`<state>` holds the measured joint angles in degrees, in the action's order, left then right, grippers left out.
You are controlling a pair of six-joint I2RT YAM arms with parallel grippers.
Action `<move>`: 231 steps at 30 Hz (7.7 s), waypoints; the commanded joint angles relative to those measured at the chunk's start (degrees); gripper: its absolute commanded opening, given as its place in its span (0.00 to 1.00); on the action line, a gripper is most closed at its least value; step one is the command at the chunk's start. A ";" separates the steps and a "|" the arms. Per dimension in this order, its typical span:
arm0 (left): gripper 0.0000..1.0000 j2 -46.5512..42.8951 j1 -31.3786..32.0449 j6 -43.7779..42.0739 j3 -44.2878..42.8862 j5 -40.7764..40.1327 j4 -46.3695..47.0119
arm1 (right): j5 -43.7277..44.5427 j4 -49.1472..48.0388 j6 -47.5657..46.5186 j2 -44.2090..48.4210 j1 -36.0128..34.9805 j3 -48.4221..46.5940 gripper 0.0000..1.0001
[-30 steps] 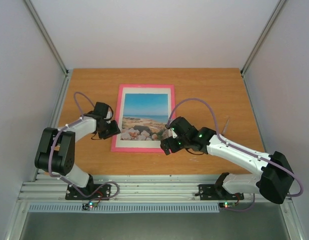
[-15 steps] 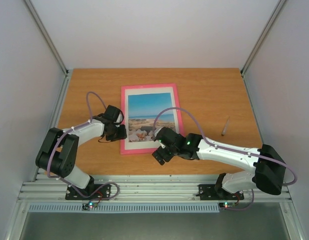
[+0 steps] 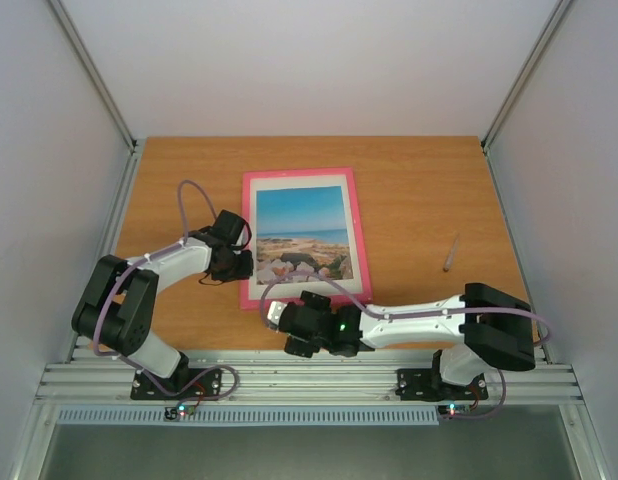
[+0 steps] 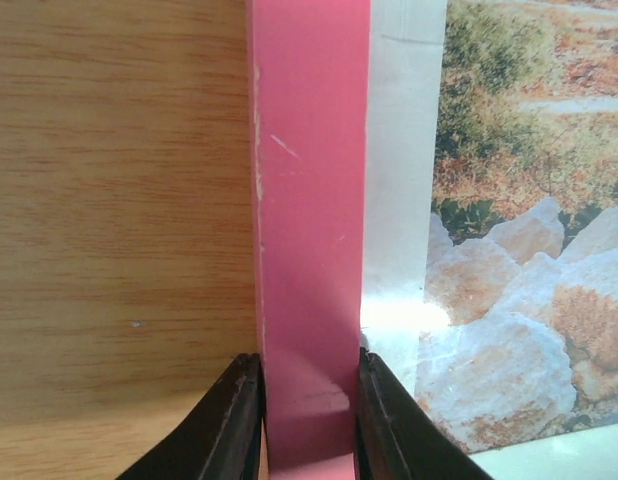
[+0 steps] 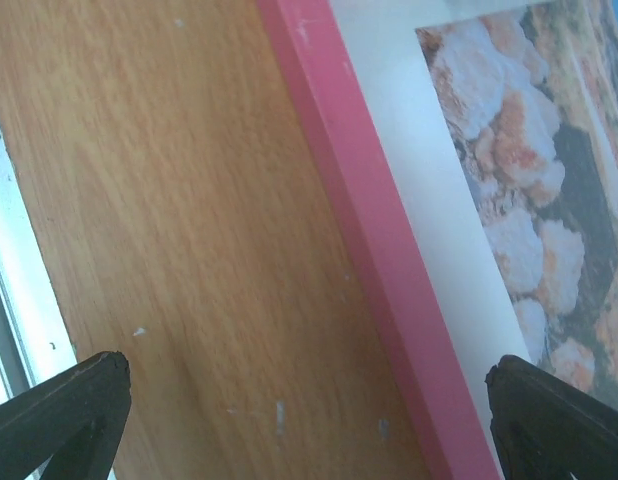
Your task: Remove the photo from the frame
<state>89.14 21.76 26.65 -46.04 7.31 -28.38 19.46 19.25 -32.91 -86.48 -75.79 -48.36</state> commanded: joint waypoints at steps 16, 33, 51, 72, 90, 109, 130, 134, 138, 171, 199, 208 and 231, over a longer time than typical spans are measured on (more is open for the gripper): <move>0.00 -5.58 3.86 1.00 -5.12 0.48 -4.16 | 22.80 -21.64 -9.91 -14.68 -8.16 2.43 0.97; 0.00 -10.85 3.99 3.12 -3.28 1.40 -5.89 | 38.84 -28.40 -12.07 -25.94 -8.67 -0.77 0.77; 0.00 -12.43 4.09 3.95 -0.52 5.44 -4.54 | 41.11 -37.07 -20.75 -27.98 -6.13 -2.11 0.46; 0.53 -36.98 -3.56 7.94 -6.26 1.65 -13.95 | 40.71 -46.62 -33.72 -10.90 -5.86 1.45 0.01; 0.90 -65.23 -4.81 7.35 -8.19 -17.78 -24.17 | 26.43 -38.99 -19.23 6.83 -0.20 -11.44 0.01; 0.94 -66.47 -4.83 11.58 -2.10 -11.24 -23.70 | 26.88 -46.71 23.51 16.40 9.95 0.90 0.01; 0.94 -61.10 -4.84 18.68 8.97 -1.36 -14.51 | 26.09 -48.98 73.26 18.53 15.31 27.31 0.09; 0.94 -61.33 -4.81 19.25 10.27 -1.09 -14.60 | 21.62 -57.80 77.61 12.16 16.85 29.94 0.11; 0.94 -61.24 -4.86 19.57 11.17 -1.31 -14.41 | 18.03 -67.41 78.98 4.84 17.40 31.36 0.14; 0.96 -54.34 -4.85 17.79 17.71 -2.49 -12.65 | -3.53 -15.52 83.64 17.00 18.30 25.76 0.98; 0.99 -15.14 -4.81 10.68 8.98 -0.52 5.62 | -29.50 6.19 28.27 -3.34 53.90 -5.48 0.99; 0.99 -8.43 -4.08 9.30 6.84 1.61 7.19 | -33.88 7.82 26.22 -7.84 54.08 -6.78 0.98; 0.99 2.19 4.04 7.78 0.63 8.44 12.01 | -44.01 13.68 29.78 8.34 52.07 7.86 0.99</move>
<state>88.47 24.12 35.00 -44.75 10.17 -20.82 -20.62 31.90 -4.89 -81.21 -22.35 -42.15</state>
